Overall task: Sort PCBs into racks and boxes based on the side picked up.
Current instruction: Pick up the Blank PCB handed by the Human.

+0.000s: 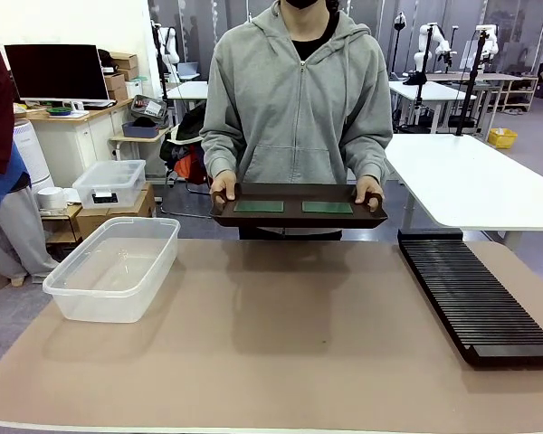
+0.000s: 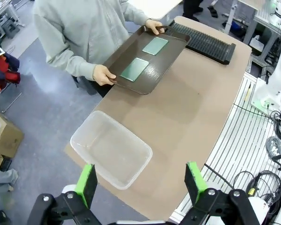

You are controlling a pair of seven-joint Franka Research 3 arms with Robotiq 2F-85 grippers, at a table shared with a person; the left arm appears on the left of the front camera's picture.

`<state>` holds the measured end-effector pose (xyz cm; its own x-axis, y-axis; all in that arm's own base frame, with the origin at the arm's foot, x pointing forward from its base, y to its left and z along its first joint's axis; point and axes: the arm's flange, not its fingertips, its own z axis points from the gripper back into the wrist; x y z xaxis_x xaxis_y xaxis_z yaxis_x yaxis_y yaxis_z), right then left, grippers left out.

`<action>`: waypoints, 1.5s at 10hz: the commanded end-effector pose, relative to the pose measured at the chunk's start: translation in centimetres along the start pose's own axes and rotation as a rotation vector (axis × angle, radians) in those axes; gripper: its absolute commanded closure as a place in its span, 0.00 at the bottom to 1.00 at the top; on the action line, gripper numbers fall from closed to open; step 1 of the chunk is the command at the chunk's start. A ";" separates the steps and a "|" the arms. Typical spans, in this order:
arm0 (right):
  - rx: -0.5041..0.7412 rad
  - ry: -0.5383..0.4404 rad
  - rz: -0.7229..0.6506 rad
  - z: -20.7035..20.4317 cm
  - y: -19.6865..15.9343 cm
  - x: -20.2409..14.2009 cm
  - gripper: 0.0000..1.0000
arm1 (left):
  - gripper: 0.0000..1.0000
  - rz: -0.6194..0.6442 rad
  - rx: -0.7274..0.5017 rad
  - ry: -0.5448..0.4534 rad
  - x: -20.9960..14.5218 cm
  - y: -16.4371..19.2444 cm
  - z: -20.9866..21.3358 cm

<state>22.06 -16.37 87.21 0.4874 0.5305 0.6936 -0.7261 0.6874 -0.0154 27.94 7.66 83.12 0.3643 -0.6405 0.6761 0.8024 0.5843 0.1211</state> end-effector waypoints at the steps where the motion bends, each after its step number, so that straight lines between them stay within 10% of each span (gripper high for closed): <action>1: -0.012 -0.035 -0.009 0.1 -0.5 0.3 0.00 | 0.00 0.031 0.033 0.022 -0.2 -1.0 -0.5; 15: -0.004 -0.094 -0.028 2.3 0.3 -0.5 0.00 | 0.00 0.027 0.020 0.025 0.2 -1.2 0.1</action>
<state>20.74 -17.34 88.33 0.4730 0.4965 0.7278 -0.7008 0.7126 -0.0308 26.97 6.84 83.11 0.3964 -0.6408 0.6574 0.7840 0.6089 0.1207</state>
